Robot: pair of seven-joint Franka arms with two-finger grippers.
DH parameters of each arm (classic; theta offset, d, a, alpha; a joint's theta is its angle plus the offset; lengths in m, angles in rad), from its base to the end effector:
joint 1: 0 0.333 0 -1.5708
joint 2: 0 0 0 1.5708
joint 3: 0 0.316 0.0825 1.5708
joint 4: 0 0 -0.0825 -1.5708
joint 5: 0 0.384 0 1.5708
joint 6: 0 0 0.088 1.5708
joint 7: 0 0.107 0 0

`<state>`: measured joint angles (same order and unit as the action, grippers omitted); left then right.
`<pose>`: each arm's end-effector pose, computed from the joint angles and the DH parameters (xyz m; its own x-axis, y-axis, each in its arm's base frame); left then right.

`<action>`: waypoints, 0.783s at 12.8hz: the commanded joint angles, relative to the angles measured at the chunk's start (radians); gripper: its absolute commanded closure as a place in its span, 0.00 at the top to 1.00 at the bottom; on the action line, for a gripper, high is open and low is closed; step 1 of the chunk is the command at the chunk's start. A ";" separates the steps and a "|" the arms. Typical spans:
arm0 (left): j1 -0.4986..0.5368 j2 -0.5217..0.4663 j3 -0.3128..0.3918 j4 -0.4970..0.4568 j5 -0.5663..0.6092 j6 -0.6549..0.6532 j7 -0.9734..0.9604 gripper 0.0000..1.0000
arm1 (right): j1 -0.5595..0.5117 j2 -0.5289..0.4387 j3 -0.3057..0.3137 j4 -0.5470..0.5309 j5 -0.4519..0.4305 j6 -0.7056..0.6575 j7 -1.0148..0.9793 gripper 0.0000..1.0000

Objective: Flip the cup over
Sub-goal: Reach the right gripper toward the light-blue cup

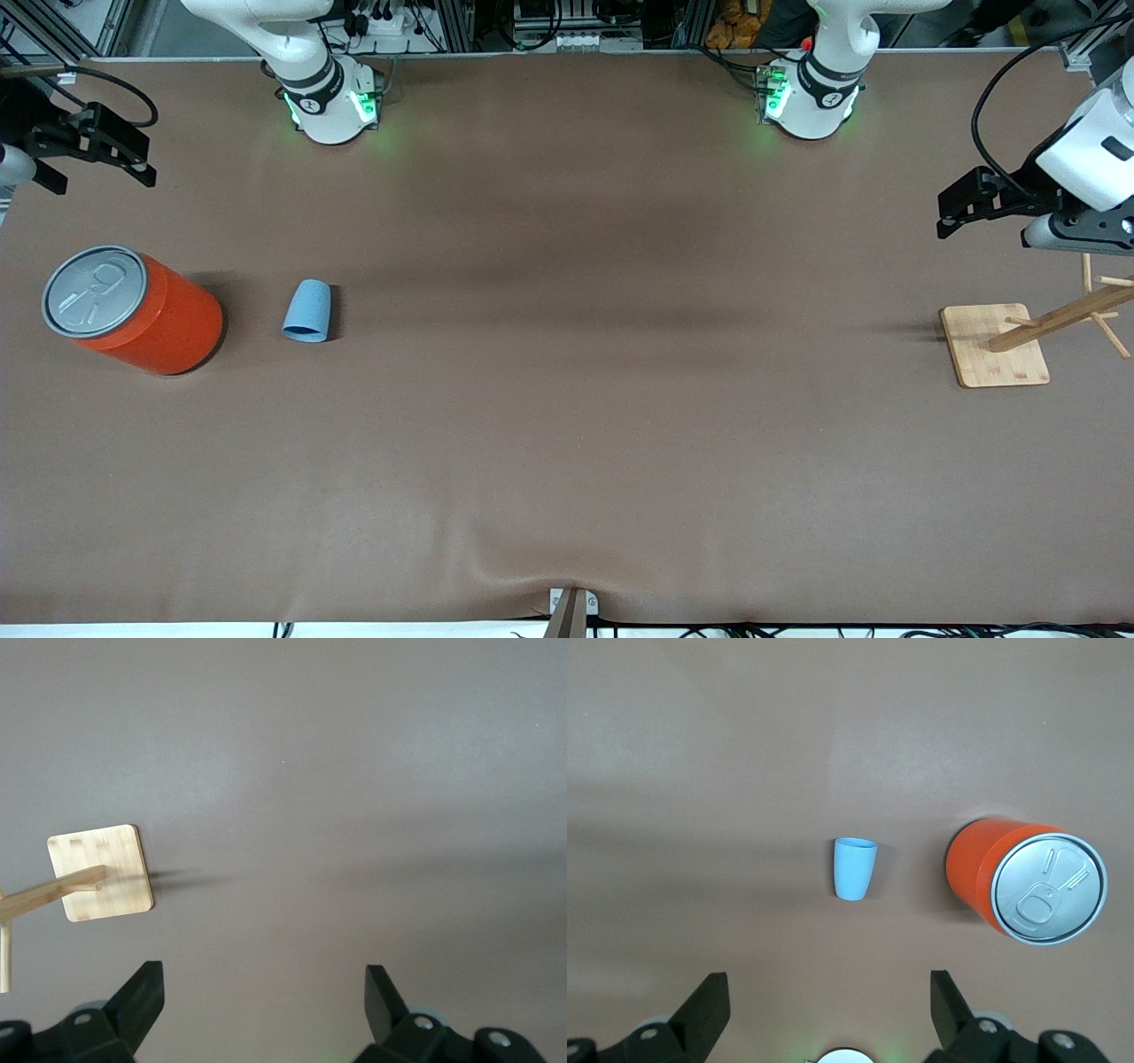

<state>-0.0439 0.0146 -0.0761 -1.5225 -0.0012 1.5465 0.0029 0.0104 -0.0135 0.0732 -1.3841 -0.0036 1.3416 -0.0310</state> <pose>0.5531 -0.0665 0.6370 0.9924 -0.1226 0.0094 -0.1226 -0.9925 0.0023 0.5212 0.0436 0.6978 0.9931 0.1135 -0.0292 0.1136 -0.9935 0.0036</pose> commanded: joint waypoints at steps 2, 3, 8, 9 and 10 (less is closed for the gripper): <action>0.004 0.002 -0.004 0.013 0.016 -0.011 0.002 1.00 | -0.023 -0.009 0.011 -0.009 -0.016 -0.001 -0.032 1.00; 0.006 -0.001 -0.004 0.012 0.015 -0.013 0.009 1.00 | -0.023 -0.009 0.011 -0.009 -0.016 -0.001 -0.032 1.00; 0.006 0.001 -0.004 0.011 0.007 -0.013 0.008 1.00 | -0.017 0.041 0.011 -0.010 -0.016 -0.002 -0.027 1.00; 0.006 0.001 -0.004 0.011 0.006 -0.013 0.008 1.00 | -0.018 0.084 0.011 -0.010 -0.019 -0.004 -0.026 1.00; 0.006 -0.001 -0.004 0.011 0.006 -0.013 0.006 1.00 | -0.026 0.136 0.011 -0.012 -0.018 -0.015 -0.029 1.00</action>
<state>-0.0437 0.0146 -0.0759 -1.5222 -0.0012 1.5465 0.0032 0.0101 0.0346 0.0696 -1.4037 -0.0040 1.3377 -0.0451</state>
